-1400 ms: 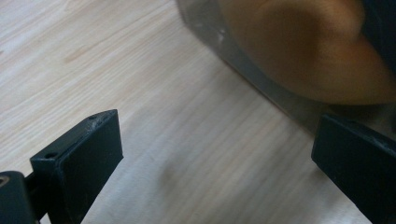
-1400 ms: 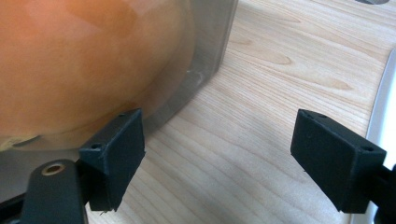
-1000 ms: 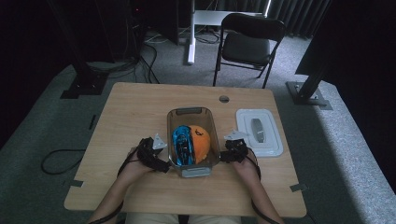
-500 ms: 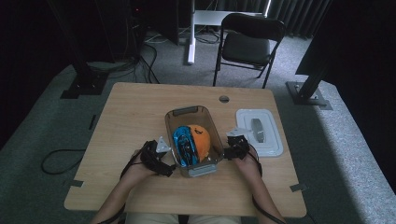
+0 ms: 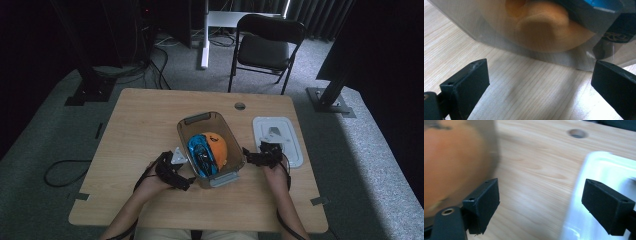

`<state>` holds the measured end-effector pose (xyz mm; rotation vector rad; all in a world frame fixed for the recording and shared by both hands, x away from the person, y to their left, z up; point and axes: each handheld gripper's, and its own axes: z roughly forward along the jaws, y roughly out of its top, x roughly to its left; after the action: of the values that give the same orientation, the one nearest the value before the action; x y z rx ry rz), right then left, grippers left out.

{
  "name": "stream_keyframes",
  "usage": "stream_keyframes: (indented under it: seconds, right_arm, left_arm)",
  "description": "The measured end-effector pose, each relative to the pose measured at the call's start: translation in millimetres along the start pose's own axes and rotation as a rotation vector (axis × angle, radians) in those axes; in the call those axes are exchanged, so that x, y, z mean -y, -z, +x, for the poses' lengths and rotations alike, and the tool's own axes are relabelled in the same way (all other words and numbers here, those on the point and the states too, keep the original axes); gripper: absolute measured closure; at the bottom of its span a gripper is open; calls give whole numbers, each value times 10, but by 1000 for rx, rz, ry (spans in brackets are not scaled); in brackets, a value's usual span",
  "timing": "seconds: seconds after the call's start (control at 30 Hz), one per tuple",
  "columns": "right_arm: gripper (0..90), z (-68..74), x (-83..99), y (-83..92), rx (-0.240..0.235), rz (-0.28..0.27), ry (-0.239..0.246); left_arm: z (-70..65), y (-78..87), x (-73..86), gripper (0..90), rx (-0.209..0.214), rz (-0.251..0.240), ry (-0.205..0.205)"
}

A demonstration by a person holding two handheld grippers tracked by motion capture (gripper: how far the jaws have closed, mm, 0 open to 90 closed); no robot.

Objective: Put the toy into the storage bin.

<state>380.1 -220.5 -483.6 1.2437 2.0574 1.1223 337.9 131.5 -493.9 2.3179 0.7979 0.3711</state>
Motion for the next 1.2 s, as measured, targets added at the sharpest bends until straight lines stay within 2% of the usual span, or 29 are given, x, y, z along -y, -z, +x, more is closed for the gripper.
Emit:
stream_keyframes:
  seconds: [0.1, 0.17, 0.27, 0.33, 0.43, 0.57, 0.73, 0.83, 0.93, 0.97, 1.03, 1.13, 1.2]
  right_arm:
    - [132, -114, 25, 75, 25, 7, -56]
    - [120, -173, 48, 114, 86, 30, -59]
    - [107, -254, 89, 173, 87, 22, -80]
    - [107, -301, 110, 202, 126, 16, -95]
    - [108, -383, 134, 232, 158, 13, -122]
    - [126, -474, 160, 201, 186, 57, -132]
    - [147, -551, 201, 142, 200, 91, -152]
    - [172, -586, 233, 92, 210, 107, -146]
    - [181, -606, 247, 71, 216, 112, -155]
    - [208, -650, 264, 52, 218, 102, -177]
    - [226, -683, 271, 35, 217, 105, -188]
    - [252, -716, 273, 0, 220, 119, -190]
    - [258, -730, 271, -28, 222, 129, -187]
  left_arm:
    - [13, -1, 27, 23, -5, -1, 9]
    - [15, -1, 39, 23, -4, 3, 8]
    - [14, 1, 57, 23, -5, 9, 7]
    - [20, 3, 81, 23, -14, 15, 5]
    - [38, 18, 135, 23, -23, 28, 7]
    - [69, 73, 222, 23, -31, 19, 24]
    - [123, 177, 363, 23, -53, 10, 48]
    - [161, 227, 448, 23, -65, 3, 69]
    - [185, 269, 507, 23, -75, 0, 80]
    - [192, 294, 541, 23, -80, -3, 83]
    - [202, 311, 574, 24, -84, -5, 90]
    - [213, 330, 608, 23, -92, 0, 92]
    - [241, 375, 670, 24, -102, -14, 113]
